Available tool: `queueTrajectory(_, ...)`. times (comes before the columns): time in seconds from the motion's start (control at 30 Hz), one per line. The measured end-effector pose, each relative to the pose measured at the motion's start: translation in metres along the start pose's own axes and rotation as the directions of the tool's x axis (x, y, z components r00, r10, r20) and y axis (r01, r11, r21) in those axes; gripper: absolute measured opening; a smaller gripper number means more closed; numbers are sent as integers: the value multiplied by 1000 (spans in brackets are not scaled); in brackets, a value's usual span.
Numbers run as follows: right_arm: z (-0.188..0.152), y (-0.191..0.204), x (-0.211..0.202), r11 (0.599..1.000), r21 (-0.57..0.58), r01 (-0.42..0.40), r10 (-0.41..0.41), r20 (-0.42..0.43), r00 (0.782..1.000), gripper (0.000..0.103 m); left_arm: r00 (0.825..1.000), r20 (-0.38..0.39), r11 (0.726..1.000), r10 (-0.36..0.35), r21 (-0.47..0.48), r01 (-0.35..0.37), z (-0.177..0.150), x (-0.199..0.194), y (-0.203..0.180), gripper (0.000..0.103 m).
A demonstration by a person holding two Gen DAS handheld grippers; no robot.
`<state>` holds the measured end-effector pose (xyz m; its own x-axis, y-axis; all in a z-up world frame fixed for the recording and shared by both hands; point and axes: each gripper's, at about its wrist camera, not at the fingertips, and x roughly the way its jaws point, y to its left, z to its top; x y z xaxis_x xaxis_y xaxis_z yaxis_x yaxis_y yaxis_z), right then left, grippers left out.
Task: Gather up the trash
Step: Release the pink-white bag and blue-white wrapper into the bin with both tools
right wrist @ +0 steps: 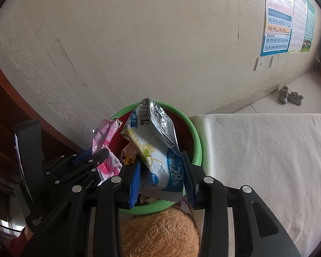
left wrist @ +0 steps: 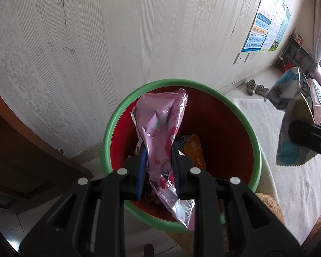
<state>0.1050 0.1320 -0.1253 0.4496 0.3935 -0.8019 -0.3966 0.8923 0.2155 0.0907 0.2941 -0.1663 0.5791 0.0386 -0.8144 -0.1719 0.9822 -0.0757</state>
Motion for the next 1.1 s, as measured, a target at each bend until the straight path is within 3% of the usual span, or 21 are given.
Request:
queueTrajectory(0.2,4,4,-2,1000,-1,-15,15,20,1000,37,1000,-4,1000,14,-11,-14,0,2,2,22)
queueTrajectory(0.27,4,3,-3,1000,4,-12,11,36,999,56,1000,-2,999,16,-34,-16,0,3,5,38)
queueTrajectory(0.33,5,2,-6,1000,11,-21,21,52,998,58,1000,7,999,21,-49,-21,-1,1,7,51)
queueTrajectory(0.47,3,-2,-13,999,33,-34,32,71,997,59,999,20,998,43,-42,-43,-3,-3,7,59)
queueTrajectory(0.63,-5,-17,-35,998,49,-31,25,119,993,69,998,45,999,48,-27,-47,-2,-13,-3,67)
queueTrajectory(1.0,-44,-84,-86,993,113,35,-55,178,983,70,996,81,999,43,29,-45,-1,-31,-41,71)
queueTrajectory(1.1,-58,-104,-98,992,109,65,-86,195,977,76,995,93,997,34,60,-40,-2,-40,-59,73)
